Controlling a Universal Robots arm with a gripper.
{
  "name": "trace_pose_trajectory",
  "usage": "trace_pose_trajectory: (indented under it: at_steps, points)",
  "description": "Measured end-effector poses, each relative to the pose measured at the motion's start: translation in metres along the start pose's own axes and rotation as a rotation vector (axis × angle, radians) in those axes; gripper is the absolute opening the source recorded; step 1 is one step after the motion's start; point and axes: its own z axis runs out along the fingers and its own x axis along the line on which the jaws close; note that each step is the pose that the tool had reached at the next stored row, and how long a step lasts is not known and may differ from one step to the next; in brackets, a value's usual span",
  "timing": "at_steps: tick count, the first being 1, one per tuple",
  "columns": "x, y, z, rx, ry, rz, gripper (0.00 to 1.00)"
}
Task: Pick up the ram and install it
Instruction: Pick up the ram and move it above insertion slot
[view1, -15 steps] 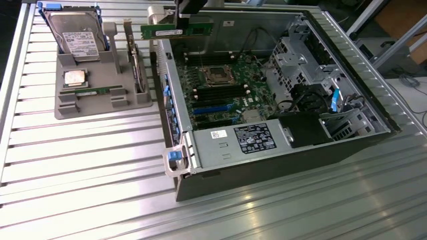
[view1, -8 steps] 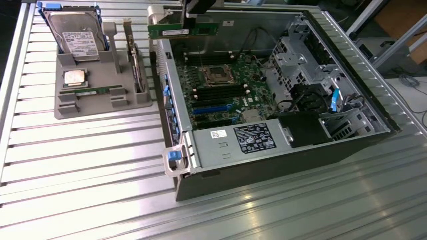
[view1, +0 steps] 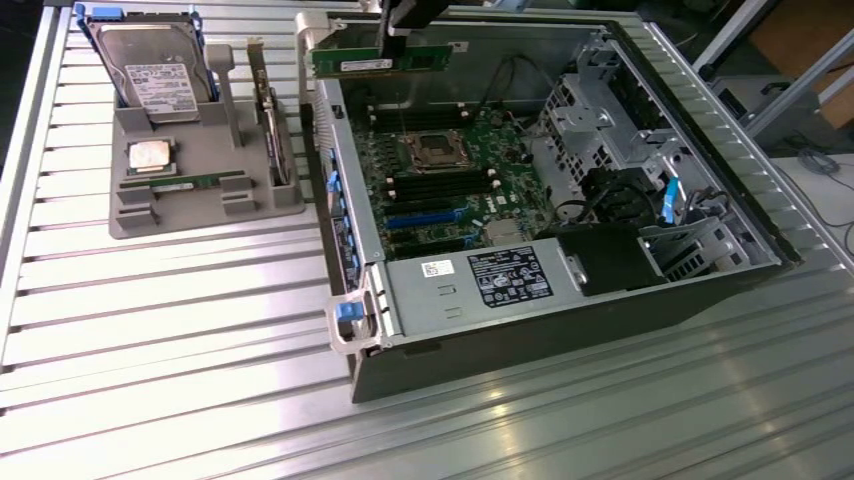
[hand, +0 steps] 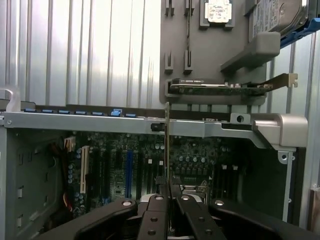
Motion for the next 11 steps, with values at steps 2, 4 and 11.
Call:
trace_pose_trajectory:
  at_steps: [2,4,11]
  points:
    - [0.000,-0.0032,-0.0001,0.0000,0.0000,0.000,0.12]
    - [0.000,-0.0065,-0.0002,0.0000,0.0000,0.000,0.12]
    - [0.001,-0.0223,-0.0008,0.0000,0.0000,0.000,0.12]
